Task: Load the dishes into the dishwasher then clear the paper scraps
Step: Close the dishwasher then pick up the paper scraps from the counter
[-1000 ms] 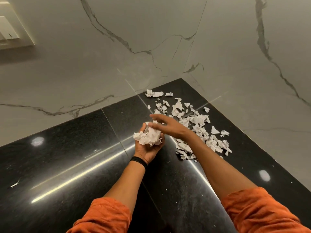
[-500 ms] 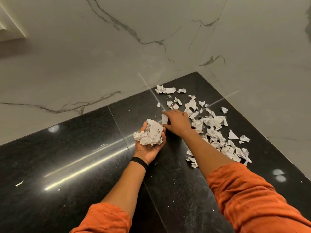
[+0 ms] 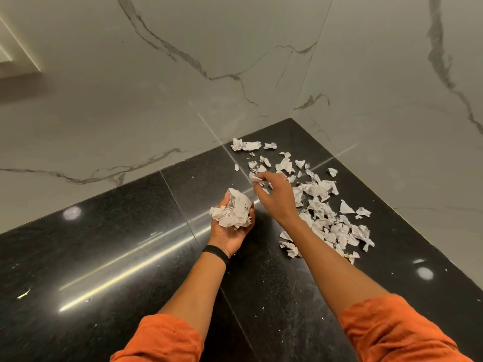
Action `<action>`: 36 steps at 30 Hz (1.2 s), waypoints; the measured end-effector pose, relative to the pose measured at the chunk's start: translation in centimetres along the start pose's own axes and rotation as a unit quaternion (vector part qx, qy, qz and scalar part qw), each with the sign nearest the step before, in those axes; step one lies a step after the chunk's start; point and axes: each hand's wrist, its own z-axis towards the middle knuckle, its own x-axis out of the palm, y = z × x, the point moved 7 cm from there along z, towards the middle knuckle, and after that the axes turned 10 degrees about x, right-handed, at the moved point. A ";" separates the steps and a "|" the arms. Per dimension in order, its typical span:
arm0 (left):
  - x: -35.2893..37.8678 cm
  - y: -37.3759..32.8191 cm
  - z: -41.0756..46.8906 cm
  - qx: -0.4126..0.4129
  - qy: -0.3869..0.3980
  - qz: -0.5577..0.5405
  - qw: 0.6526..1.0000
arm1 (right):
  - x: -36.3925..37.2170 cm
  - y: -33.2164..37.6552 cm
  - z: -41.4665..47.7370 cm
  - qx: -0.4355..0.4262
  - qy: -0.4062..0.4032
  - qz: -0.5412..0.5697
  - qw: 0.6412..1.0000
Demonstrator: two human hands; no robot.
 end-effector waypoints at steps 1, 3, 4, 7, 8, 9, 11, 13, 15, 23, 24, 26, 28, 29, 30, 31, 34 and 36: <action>0.3 0.1 -0.3 0.000 0.002 0.012 1.000 | -0.5 0.8 -0.4 -0.003 0.002 0.016 1.000; 0.8 0.1 -0.8 -0.001 0.007 0.033 0.999 | -1.1 1.9 -1.3 -0.013 0.005 0.028 1.000; 1.0 0.2 -1.0 -0.002 0.010 0.042 0.999 | -1.5 2.5 -1.9 -0.027 0.004 0.025 0.999; 1.5 0.4 -1.3 -0.001 0.024 0.073 0.997 | -1.5 3.5 -4.2 -0.058 0.021 0.010 0.998; 1.7 0.6 -1.3 0.001 0.024 0.078 0.997 | -1.3 3.6 -4.8 -0.057 0.032 0.005 0.998; 1.8 0.7 -1.5 0.005 0.020 0.081 0.996 | -1.1 3.8 -5.6 -0.057 0.039 0.000 0.998; 2.2 0.9 -2.1 0.011 0.008 0.071 0.997 | -0.9 4.0 -6.9 -0.044 0.045 0.008 0.998; 2.6 1.1 -2.7 0.014 -0.004 0.054 0.998 | -1.1 4.4 -7.8 -0.019 0.047 0.046 0.998; 2.8 1.1 -3.2 0.018 -0.007 0.042 0.999 | -1.6 5.0 -8.6 0.007 0.050 0.086 0.995; 3.7 1.2 -5.4 0.045 0.021 0.002 0.999 | -0.4 6.0 -11.4 0.094 0.048 0.246 0.963; 3.7 1.2 -5.7 0.042 0.029 -0.006 0.999 | -0.3 6.2 -11.7 0.107 0.035 0.269 0.957; 3.6 1.3 -6.2 0.033 0.048 -0.020 0.998 | -0.2 6.2 -12.1 0.145 0.003 0.326 0.934; 3.7 1.2 -6.8 0.027 0.059 -0.024 0.998 | 0.0 6.2 -12.7 0.176 -0.039 0.384 0.906; 3.7 1.2 -7.3 0.023 0.062 -0.027 0.997 | 0.2 6.0 -13.2 0.193 -0.060 0.402 0.893; 3.7 1.3 -7.7 0.021 0.060 -0.027 0.998 | 0.4 5.9 -13.5 0.212 -0.077 0.416 0.881; 3.6 1.4 -8.2 0.021 0.059 -0.031 0.998 | 0.5 5.7 -14.1 0.232 -0.092 0.434 0.866; 2.8 1.7 -9.2 0.045 0.049 -0.014 0.998 | 0.5 5.4 -15.5 0.277 -0.108 0.502 0.812; 2.3 1.7 -10.0 0.060 0.053 0.003 0.997 | 0.3 5.3 -16.7 0.296 -0.114 0.523 0.791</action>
